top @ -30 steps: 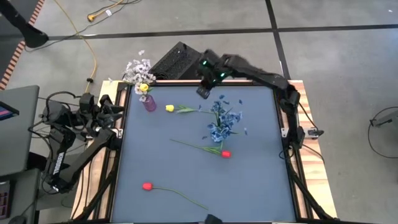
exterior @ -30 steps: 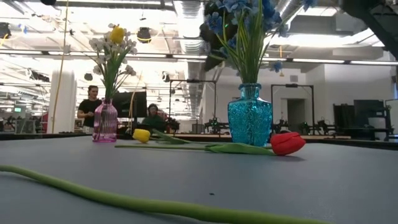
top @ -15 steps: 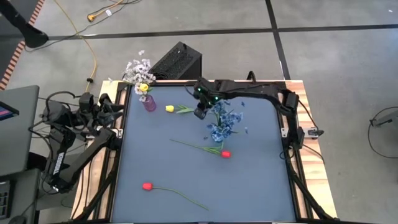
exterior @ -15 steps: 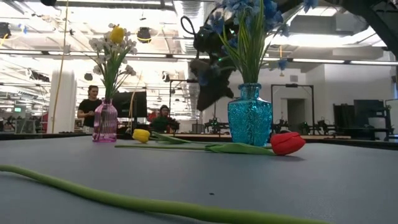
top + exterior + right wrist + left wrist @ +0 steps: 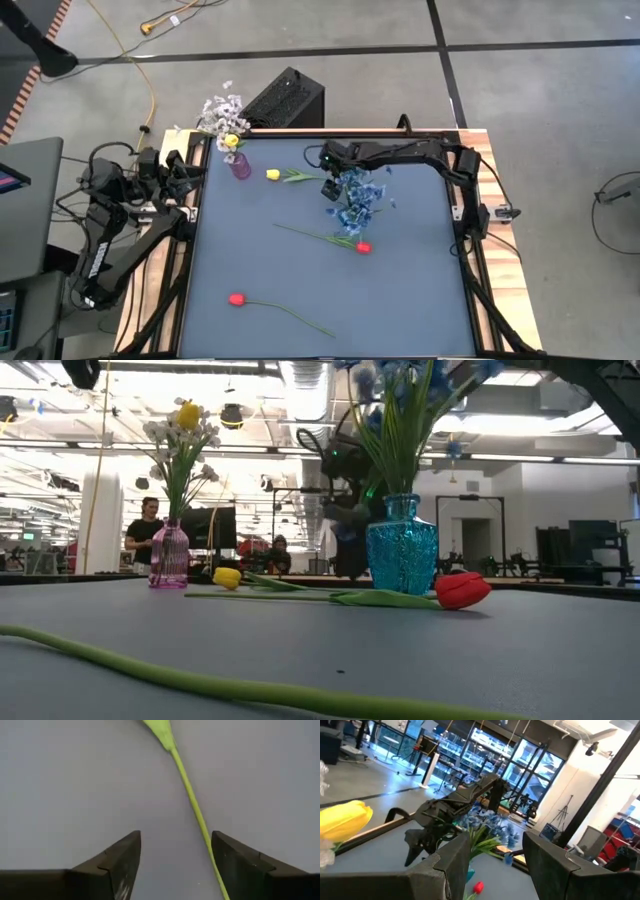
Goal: Sort flowers into vase by color
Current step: Put the yellow flower into the purple vase
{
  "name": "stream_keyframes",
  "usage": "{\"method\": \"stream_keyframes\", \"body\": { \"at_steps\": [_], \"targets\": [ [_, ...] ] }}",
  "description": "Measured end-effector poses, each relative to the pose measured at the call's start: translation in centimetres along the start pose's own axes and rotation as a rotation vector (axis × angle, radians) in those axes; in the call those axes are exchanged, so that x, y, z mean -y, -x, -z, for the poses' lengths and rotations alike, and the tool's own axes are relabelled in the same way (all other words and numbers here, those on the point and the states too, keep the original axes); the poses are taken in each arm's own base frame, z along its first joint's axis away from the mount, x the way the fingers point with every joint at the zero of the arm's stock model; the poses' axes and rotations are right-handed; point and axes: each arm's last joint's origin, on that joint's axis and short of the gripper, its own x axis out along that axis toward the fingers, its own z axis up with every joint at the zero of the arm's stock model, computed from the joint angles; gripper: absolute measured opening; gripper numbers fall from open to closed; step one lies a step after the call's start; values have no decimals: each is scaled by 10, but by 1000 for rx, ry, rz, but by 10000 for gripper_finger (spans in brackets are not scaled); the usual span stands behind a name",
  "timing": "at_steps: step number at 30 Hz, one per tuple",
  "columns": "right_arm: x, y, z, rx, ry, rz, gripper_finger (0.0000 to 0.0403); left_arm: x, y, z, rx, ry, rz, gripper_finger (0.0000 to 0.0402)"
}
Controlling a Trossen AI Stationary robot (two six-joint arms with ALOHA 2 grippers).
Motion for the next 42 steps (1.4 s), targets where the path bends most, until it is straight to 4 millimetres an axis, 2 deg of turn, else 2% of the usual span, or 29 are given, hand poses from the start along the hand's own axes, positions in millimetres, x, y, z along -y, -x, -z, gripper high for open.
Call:
{"method": "stream_keyframes", "body": {
  "at_steps": [4,10,19,21,24,31,32,37,42],
  "targets": [
    [8,-12,13,-3,-8,67,276,-6,-2,5,-15,21,-10,171],
    [15,-18,17,37,-23,78,276,-15,-5,11,-31,42,-21,171],
    [22,-28,32,71,-53,86,265,-15,-5,11,-36,36,-21,171],
    [23,-31,38,54,-38,80,250,-16,-5,13,-47,49,-26,171],
    [20,-35,45,44,-18,77,205,-16,-5,15,-65,69,-27,171],
    [5,-38,52,29,77,40,35,-17,-5,16,-73,72,-32,171],
    [3,-37,52,28,96,37,21,-17,-5,16,-72,71,-33,171],
    [-1,-26,43,6,120,25,17,-17,-5,16,-73,68,-31,171],
    [7,5,26,-29,123,6,16,-17,-5,17,-86,63,-21,171]
  ]
}}
